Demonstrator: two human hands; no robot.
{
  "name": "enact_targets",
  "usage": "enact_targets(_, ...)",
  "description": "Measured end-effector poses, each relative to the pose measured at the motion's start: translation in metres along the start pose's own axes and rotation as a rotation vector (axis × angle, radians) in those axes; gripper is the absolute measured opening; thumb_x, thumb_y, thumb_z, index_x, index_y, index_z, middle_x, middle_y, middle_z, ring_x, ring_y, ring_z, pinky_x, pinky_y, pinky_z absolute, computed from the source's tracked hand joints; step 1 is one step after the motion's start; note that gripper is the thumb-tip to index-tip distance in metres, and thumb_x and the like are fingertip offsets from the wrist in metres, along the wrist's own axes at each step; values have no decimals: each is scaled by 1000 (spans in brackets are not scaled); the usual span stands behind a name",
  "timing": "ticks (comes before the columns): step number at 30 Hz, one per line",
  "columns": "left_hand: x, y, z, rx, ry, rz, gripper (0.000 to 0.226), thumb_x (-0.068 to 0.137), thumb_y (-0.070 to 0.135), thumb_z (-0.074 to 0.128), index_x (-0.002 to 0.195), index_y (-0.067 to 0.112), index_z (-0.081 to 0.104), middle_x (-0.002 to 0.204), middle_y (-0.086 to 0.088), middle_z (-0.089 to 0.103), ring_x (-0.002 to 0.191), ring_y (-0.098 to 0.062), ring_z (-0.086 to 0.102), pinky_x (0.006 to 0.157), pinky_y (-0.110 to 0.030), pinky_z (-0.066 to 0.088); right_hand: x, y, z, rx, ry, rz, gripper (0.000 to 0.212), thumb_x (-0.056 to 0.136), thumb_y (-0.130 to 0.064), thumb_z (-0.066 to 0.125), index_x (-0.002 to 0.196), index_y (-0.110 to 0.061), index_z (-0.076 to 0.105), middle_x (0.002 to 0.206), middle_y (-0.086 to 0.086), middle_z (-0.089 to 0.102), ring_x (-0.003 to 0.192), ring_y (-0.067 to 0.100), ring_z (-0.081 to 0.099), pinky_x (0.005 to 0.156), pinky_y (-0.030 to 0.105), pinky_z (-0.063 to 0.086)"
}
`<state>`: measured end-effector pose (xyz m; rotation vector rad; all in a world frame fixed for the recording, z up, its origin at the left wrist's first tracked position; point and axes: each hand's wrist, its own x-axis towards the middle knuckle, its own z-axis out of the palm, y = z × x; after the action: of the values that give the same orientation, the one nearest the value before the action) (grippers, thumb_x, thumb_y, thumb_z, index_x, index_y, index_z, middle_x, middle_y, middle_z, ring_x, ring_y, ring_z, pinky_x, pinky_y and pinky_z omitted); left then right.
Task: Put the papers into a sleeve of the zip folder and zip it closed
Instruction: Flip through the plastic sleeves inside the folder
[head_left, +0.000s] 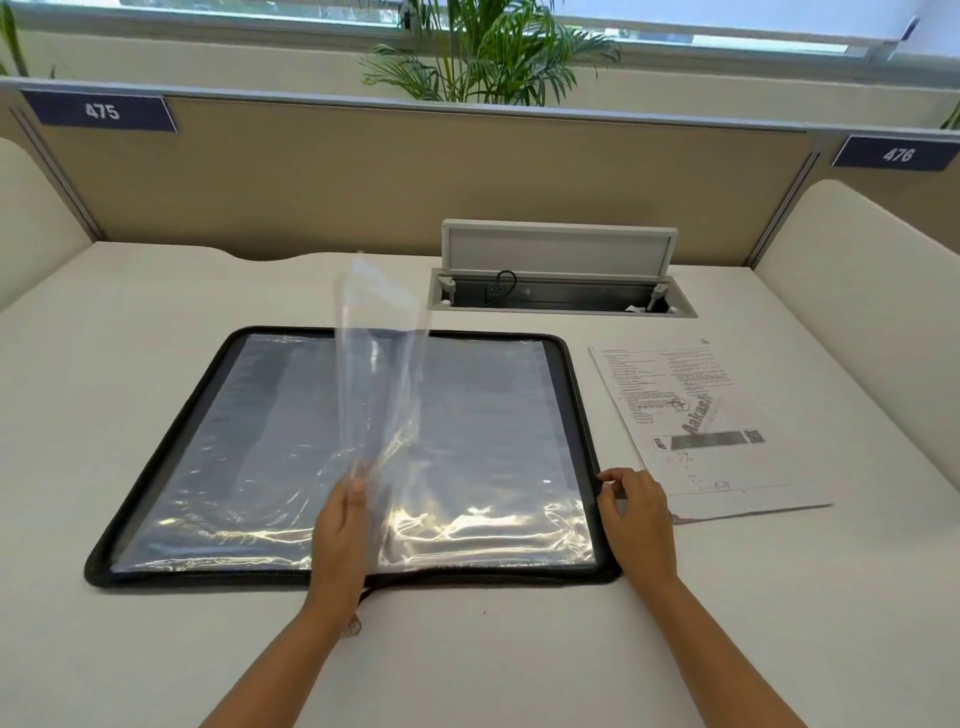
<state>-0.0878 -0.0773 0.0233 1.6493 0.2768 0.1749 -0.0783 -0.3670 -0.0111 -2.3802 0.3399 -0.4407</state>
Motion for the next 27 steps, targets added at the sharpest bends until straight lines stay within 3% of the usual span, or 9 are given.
enact_targets(4,4,1,-18,-74,137,-58,27,97,30,36,109,16,55,91,3,60,89,-18,58,68,-20,50,0,-1,0,-1,4,-2,13,88,-8,53,97,-13,61,88,-5,54,88,11,47,75,25,38)
enact_targets(7,8,-1,-36,-102,220,-97,29,97,33,38,109,15,56,91,-7,63,74,-14,58,56,-25,50,0,-1,0,-4,0,-2,13,88,-8,52,97,-14,61,88,-5,55,88,11,48,75,25,39)
enact_targets(10,14,-9,-55,-134,330,-135,27,96,24,42,118,15,54,86,-4,60,61,-9,51,48,-18,47,1,0,0,-6,-4,7,13,88,-9,52,96,-15,61,87,-5,54,88,12,48,75,26,40)
enact_targets(13,20,-14,-73,-191,499,-167,38,92,9,43,130,15,47,105,-10,54,76,-13,51,62,-18,48,1,-1,0,-1,-7,10,12,88,-9,52,96,-15,60,87,-6,53,88,12,48,75,26,40)
enact_targets(16,26,-9,-83,-63,655,-151,43,84,5,38,123,19,51,130,-15,47,68,-14,48,65,-31,44,1,0,1,-5,-8,5,11,88,-9,52,95,-15,59,86,-6,53,88,13,48,75,26,39)
enact_targets(18,24,2,-81,3,694,-82,42,85,2,37,124,10,48,145,-15,30,104,-25,53,89,-39,44,2,0,1,-5,-7,6,11,88,-9,52,95,-15,60,86,-5,54,88,13,48,75,26,39)
enact_targets(19,23,6,-78,19,708,-56,42,86,0,37,126,5,47,147,-12,25,123,-25,42,100,-38,39,2,0,1,-5,-8,9,12,88,-10,52,95,-15,60,86,-4,54,88,13,48,75,26,39)
enact_targets(23,19,24,-58,110,793,29,41,85,0,40,126,4,46,150,-9,24,136,-23,26,109,-39,28,2,-2,1,-22,0,6,11,88,-8,53,95,-14,60,85,-2,53,86,15,49,73,26,37)
enact_targets(27,4,27,-8,256,605,228,42,82,1,45,124,7,47,148,-12,28,139,-27,21,112,-45,16,1,-3,0,-59,-20,-28,11,88,-7,52,95,-11,59,80,-3,53,86,15,46,73,26,36)
